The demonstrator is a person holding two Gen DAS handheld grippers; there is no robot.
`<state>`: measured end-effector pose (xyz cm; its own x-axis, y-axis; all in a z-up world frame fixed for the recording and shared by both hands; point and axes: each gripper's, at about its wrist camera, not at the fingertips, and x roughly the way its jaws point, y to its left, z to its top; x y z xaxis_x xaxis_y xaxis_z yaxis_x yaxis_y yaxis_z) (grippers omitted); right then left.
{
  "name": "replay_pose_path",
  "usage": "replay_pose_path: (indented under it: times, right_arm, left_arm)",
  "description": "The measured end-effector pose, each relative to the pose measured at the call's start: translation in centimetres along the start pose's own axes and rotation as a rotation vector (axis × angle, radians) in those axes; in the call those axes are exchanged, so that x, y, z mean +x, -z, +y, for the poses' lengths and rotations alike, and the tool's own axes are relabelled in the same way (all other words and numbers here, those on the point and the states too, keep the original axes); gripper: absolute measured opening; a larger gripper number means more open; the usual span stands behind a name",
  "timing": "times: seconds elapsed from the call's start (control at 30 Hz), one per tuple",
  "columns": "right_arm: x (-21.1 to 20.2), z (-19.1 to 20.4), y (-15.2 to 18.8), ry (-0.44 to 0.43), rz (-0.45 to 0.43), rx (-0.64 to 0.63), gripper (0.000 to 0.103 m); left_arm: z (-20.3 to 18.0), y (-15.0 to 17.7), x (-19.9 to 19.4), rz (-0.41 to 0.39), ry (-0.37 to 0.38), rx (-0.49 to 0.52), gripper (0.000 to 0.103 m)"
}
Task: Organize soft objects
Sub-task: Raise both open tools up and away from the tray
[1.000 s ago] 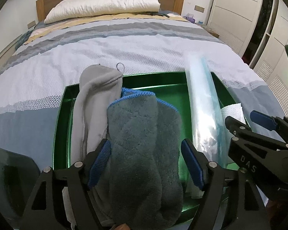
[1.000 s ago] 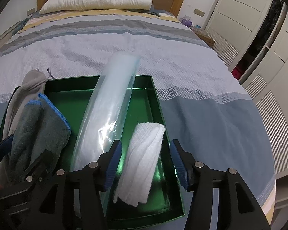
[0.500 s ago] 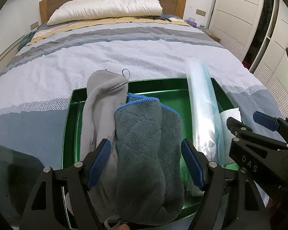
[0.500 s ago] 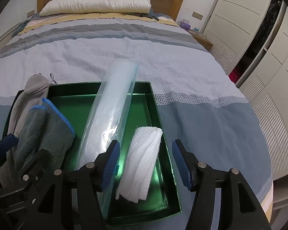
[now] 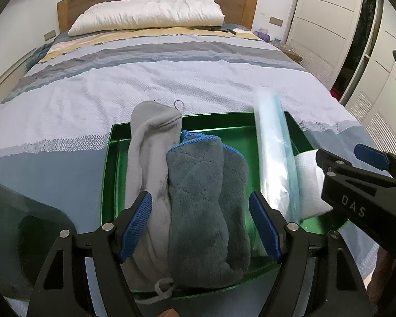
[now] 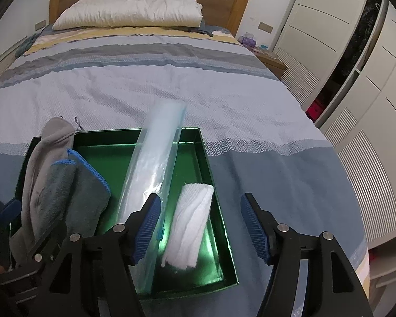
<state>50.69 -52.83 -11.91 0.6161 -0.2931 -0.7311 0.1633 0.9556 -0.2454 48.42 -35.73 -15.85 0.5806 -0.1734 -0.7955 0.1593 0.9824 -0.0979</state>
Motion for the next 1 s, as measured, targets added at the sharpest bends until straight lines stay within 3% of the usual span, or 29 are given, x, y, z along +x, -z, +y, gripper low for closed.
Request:
replay_pose_path:
  times: [0.43,1.0]
  right_arm:
    - [-4.9,-0.9,1.6,0.022,-0.031,0.035,0.067]
    - [-17.2,-1.0,7.6,0.079,-0.133,0.034,0.081]
  left_arm:
    - [-0.2,1.6,-3.9,-0.014,0.057,0.027,0.07]
    - [0.9,7.5,-17.5,-0.124,0.191,0.086,0.071]
